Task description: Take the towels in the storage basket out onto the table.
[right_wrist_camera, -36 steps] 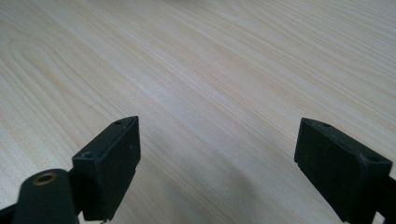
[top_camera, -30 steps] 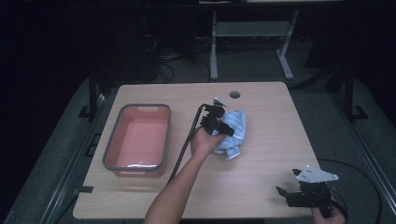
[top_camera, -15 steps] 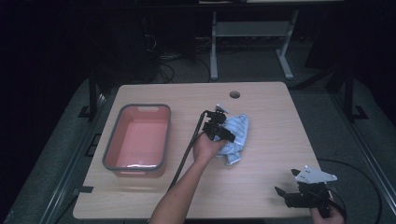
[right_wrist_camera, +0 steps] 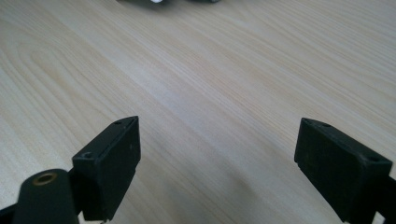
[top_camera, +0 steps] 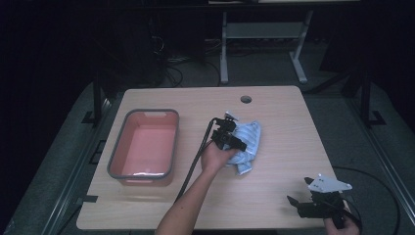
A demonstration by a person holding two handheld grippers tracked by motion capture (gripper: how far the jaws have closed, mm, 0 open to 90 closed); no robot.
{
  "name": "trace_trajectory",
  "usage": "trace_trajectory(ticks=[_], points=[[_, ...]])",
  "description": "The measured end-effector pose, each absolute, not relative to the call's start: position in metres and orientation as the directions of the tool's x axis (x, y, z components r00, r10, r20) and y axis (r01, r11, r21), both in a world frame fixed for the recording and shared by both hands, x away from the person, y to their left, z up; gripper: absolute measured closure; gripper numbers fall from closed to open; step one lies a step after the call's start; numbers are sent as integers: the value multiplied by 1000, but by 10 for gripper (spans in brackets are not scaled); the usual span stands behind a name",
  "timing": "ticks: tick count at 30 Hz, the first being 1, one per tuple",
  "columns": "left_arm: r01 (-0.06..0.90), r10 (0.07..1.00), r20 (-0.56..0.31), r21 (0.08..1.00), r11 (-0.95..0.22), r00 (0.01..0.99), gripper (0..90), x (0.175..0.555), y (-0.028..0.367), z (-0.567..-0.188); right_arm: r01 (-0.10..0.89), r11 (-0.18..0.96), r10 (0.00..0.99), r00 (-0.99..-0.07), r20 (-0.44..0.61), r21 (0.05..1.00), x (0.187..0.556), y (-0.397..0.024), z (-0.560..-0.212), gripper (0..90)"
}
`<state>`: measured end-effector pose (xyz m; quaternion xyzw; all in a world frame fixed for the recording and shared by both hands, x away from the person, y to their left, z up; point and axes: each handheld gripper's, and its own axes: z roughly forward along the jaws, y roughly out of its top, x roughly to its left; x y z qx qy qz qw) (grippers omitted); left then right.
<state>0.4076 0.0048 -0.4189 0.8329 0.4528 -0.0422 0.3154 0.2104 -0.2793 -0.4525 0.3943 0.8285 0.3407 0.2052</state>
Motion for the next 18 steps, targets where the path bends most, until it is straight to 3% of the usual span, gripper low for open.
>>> trace_trajectory(ticks=[18], points=[[772,704,-410,551,-316,580,330,389,22,-413,504,475,788,-609,-94,722,211,-275,-452,138]])
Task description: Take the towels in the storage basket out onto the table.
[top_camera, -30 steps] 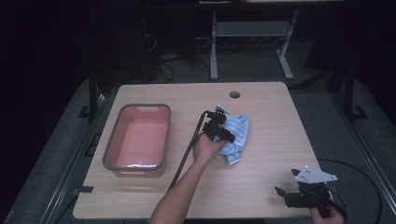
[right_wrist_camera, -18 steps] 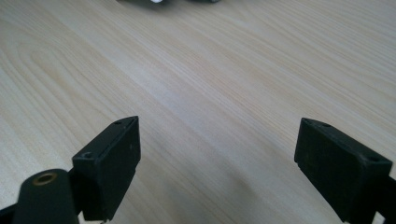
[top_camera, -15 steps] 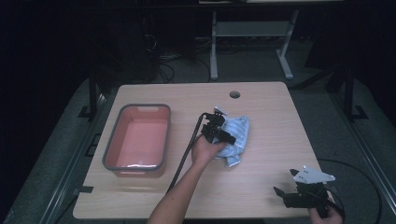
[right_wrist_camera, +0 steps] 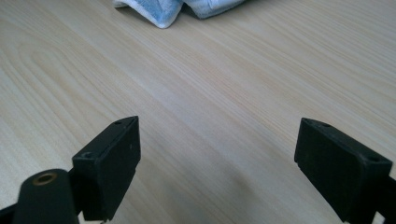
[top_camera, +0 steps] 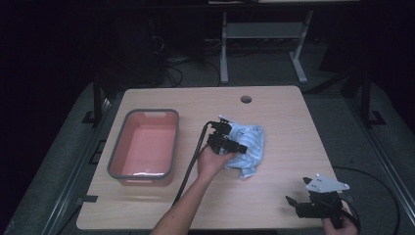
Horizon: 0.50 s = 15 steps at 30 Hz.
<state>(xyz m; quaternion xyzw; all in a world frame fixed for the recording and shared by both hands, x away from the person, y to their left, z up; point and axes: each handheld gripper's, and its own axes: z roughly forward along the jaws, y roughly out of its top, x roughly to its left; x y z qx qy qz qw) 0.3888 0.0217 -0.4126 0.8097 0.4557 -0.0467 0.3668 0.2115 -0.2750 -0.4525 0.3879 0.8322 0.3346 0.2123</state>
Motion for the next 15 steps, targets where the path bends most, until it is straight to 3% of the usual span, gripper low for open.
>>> trace_trajectory(ticks=[15], points=[[742,685,-395,587,-324,612,300,369,47,-407,504,489,784,-612,-105,712,215,-272,-453,138]])
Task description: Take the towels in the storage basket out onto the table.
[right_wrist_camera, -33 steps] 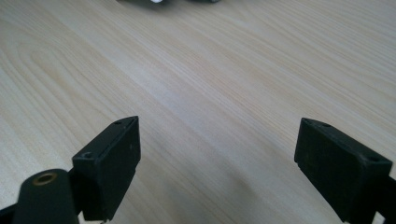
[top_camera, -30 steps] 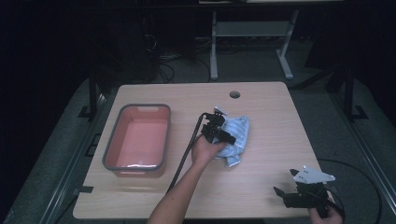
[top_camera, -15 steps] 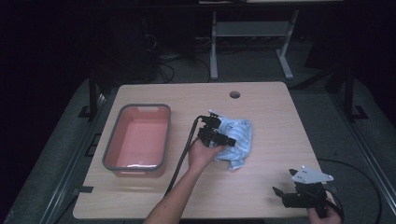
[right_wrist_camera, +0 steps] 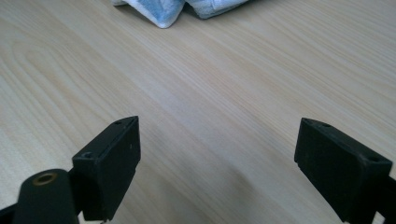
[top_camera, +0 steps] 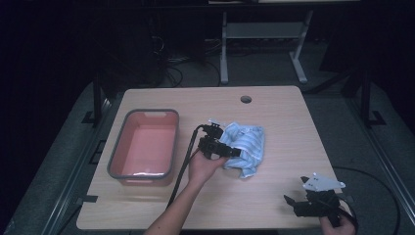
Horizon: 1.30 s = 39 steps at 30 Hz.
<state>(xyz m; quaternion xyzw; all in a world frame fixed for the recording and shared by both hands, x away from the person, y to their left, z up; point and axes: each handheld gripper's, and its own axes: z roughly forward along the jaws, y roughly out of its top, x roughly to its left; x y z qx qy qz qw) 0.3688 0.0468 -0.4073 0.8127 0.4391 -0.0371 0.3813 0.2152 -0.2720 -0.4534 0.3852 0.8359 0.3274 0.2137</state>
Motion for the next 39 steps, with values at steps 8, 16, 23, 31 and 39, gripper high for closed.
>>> trace_trajectory(ticks=[8,16,23,31,39], points=[[732,666,-408,603,-317,625,286,357,57,-408,513,477,794,-599,-100,714,216,-278,-453,138],[722,656,-405,610,-325,637,273,347,67,-408,514,481,793,-600,-103,710,216,-278,-454,138],[717,645,-409,615,-328,646,266,337,73,-409,511,487,790,-604,-107,708,216,-276,-454,139],[717,641,-416,619,-320,645,260,330,80,-415,513,486,791,-603,-107,707,217,-276,-455,138],[718,622,-437,622,-313,650,261,321,87,-418,513,490,789,-605,-109,705,218,-275,-456,138]])
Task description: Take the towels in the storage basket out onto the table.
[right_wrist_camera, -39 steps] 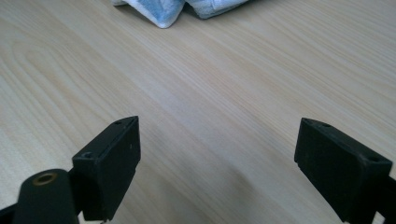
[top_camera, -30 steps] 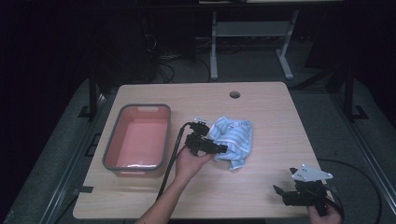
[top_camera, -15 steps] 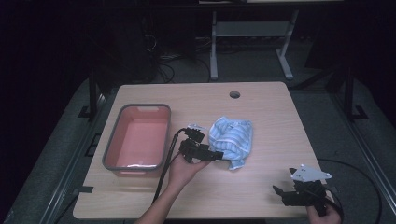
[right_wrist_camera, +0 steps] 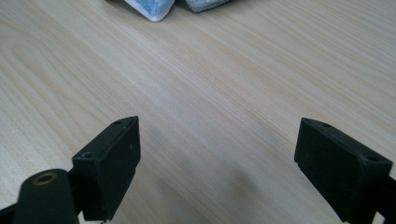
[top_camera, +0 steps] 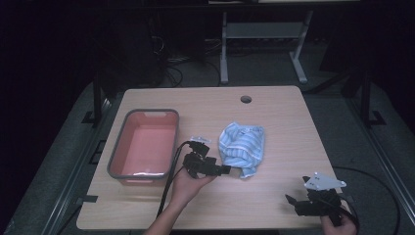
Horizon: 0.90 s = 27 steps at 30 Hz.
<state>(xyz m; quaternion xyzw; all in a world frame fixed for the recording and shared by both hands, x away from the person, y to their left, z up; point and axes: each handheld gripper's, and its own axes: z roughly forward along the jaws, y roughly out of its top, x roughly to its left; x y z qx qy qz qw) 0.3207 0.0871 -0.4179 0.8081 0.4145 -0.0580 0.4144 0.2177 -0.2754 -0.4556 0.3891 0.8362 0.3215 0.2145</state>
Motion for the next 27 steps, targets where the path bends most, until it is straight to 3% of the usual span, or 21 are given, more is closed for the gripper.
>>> trace_trajectory(ticks=[27], points=[[697,599,-430,637,-330,676,244,289,108,-430,520,493,791,-601,-110,697,220,-274,-458,138]])
